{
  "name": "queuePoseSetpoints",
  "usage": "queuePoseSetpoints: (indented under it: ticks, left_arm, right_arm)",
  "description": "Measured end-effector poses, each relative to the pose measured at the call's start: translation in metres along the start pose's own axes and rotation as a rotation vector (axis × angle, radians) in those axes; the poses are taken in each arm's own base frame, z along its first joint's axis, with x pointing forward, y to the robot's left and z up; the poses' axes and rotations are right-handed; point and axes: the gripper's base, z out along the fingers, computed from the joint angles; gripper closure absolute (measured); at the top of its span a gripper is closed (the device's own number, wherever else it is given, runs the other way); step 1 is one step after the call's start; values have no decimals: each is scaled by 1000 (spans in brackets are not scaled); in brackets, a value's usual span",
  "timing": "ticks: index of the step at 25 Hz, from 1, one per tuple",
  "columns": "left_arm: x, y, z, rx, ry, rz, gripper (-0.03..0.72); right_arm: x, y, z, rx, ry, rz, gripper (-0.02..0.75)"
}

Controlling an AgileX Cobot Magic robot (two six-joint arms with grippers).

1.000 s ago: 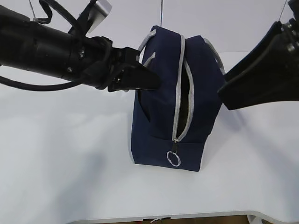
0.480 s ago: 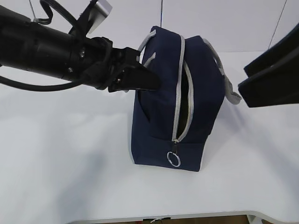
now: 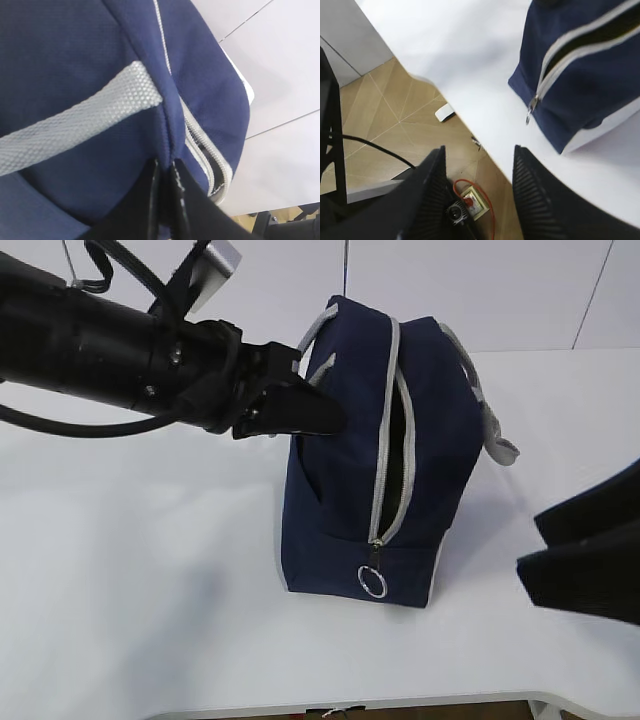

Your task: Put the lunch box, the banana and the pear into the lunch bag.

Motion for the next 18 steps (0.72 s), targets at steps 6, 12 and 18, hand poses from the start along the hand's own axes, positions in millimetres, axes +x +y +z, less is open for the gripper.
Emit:
queuePoseSetpoints:
  ticks: [6, 12, 18]
  left_arm:
    - [0, 0, 0, 2, 1, 0, 697]
    - [0, 0, 0, 3, 2, 0, 697]
    - [0, 0, 0, 4, 3, 0, 697]
  right_arm:
    - [32, -1, 27, -1, -22, 40, 370]
    - [49, 0, 44, -7, -141, 43, 370]
    - [55, 1, 49, -4, -180, -20, 370]
